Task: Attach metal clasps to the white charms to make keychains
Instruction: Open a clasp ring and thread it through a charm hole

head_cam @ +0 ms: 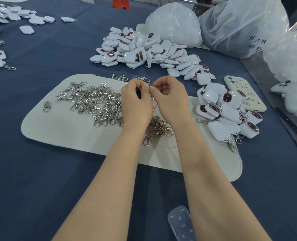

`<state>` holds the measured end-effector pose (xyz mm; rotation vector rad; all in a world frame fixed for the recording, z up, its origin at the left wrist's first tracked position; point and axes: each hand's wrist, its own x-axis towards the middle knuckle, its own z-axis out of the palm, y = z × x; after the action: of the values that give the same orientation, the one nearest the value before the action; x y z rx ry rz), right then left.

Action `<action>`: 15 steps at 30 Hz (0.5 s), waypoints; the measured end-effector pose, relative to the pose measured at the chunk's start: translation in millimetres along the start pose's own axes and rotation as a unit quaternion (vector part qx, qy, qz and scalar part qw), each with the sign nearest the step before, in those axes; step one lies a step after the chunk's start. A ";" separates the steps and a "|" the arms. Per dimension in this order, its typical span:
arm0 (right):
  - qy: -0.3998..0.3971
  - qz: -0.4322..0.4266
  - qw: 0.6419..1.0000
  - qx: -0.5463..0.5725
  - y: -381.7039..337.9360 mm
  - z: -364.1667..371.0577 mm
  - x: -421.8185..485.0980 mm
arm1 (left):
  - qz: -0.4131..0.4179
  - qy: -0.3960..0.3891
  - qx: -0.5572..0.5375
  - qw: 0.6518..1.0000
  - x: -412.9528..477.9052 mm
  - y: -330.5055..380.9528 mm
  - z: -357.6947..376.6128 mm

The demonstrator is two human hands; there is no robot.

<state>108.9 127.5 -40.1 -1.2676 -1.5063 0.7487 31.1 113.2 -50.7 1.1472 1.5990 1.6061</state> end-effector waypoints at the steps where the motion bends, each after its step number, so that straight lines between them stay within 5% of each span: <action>1: 0.000 -0.001 1.000 0.002 -0.1 -0.3 -0.1 | 0.001 0.000 0.000 1.000 -0.1 -0.1 -0.1; 15: -0.052 -0.048 0.997 -0.001 2.6 -7.3 -2.2 | -0.021 -0.029 -0.063 0.997 -2.4 1.6 -1.1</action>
<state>116.5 125.2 -40.8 -1.1632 -1.6398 0.7596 31.5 110.4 -49.4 1.0781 1.4546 1.6078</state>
